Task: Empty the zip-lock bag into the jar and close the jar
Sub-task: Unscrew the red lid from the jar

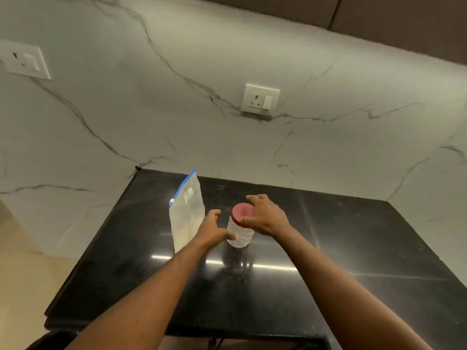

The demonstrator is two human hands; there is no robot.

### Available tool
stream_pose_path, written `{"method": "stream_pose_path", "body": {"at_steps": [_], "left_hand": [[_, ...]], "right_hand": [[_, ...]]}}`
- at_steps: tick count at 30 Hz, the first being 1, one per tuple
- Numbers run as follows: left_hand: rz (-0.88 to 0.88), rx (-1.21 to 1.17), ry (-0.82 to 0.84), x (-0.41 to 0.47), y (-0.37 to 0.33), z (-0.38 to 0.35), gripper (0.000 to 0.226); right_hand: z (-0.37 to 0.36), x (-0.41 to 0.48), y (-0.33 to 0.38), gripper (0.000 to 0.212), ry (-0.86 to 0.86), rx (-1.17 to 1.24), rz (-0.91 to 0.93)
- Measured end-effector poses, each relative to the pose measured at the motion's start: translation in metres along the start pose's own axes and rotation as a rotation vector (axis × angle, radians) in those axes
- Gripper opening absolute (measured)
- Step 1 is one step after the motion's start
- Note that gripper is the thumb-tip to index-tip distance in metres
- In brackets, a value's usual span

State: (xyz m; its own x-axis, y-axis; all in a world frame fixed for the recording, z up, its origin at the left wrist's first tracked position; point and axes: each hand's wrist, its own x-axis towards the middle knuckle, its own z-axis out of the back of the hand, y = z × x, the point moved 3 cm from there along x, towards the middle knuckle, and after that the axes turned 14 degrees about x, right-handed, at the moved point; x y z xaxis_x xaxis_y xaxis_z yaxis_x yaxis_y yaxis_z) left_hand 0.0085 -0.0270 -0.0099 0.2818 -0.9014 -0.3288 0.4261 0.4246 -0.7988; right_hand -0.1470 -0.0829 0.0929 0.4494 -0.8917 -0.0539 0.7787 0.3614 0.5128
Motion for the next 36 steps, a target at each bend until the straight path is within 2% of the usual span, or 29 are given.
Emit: {"method": "stream_pose_path", "body": {"at_steps": [3, 7, 12, 18, 24, 36], "left_hand": [[-0.087, 0.097, 0.038, 0.022, -0.001, -0.012, 0.115], [-0.203, 0.139, 0.015, 0.037, 0.004, -0.03, 0.093], [-0.271, 0.192, -0.105, 0.037, 0.006, -0.036, 0.078], [-0.288, 0.223, -0.099, 0.046, 0.011, -0.036, 0.088], [-0.269, 0.201, -0.145, 0.038, 0.006, -0.036, 0.087], [-0.264, 0.214, -0.188, 0.035, 0.007, -0.043, 0.082]], "right_hand": [[-0.004, 0.018, 0.0, 0.076, 0.028, -0.047, -0.053], [-0.009, 0.031, 0.003, 0.065, 0.026, -0.139, -0.074], [-0.015, 0.046, 0.014, 0.07, 0.011, -0.357, -0.034], [-0.011, 0.064, 0.013, 0.061, 0.167, -0.196, -0.065], [-0.008, 0.072, 0.013, 0.062, 0.265, -0.225, 0.077], [-0.009, 0.077, 0.006, 0.07, 0.31, -0.222, 0.185]]}}
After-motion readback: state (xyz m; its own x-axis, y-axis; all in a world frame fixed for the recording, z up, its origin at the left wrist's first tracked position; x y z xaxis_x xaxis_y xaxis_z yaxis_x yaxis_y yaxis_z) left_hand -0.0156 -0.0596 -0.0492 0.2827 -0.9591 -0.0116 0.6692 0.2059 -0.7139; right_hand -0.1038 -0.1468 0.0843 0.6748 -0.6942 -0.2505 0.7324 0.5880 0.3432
